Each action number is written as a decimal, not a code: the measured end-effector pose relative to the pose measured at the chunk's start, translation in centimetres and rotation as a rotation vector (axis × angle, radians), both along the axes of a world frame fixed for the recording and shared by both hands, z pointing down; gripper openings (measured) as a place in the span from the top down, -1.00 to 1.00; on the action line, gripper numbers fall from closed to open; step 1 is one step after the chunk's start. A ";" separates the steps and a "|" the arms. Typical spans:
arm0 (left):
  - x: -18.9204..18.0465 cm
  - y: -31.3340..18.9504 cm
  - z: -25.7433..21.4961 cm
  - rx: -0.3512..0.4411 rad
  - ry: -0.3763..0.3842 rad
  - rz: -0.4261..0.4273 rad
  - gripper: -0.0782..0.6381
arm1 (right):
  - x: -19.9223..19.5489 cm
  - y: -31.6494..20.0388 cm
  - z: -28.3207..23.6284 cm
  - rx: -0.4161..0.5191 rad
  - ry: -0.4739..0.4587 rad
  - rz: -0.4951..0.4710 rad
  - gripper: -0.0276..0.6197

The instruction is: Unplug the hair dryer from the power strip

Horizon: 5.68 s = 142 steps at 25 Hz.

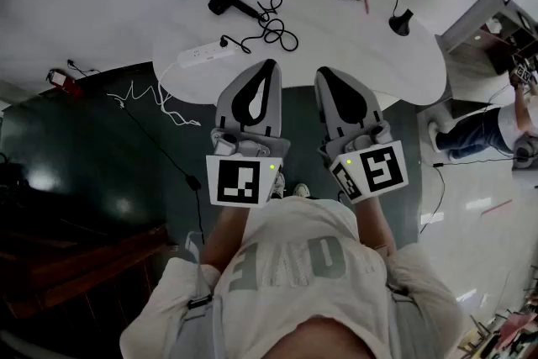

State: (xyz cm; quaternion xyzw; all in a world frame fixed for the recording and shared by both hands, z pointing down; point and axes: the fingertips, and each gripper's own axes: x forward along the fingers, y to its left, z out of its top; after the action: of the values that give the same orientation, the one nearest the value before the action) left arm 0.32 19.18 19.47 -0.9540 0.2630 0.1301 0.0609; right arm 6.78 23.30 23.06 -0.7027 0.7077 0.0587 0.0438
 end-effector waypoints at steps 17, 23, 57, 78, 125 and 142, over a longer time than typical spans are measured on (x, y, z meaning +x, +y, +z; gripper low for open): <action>-3.1 -7.0 1.8 -0.052 0.020 -0.037 0.75 | -0.9 -5.1 1.1 -0.083 0.063 0.084 0.85; -1.6 -9.5 3.3 -0.095 -0.013 -0.022 0.75 | 0.2 -6.9 1.6 -0.098 0.044 0.075 0.85; 16.2 -27.4 0.9 -0.024 -0.061 -0.208 0.75 | 14.7 -28.0 -0.5 -0.052 0.017 -0.281 0.85; 5.7 -33.1 3.3 -0.109 -0.065 -0.368 0.75 | 8.7 -33.6 1.0 -0.122 0.024 -0.390 0.85; -5.3 -36.1 34.6 -0.949 -0.762 -0.343 0.75 | -5.0 -37.9 10.2 -0.409 0.052 -0.644 0.85; -4.8 -35.4 37.0 -1.054 -1.019 -0.140 0.75 | -6.1 -37.3 21.0 -0.825 0.189 -0.752 0.41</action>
State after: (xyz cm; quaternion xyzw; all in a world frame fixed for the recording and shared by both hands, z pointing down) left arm -4.47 -16.18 56.50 -0.7799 0.2899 -0.4773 -0.2828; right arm 0.71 -14.03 44.09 -0.3530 0.8745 -0.1796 -0.2801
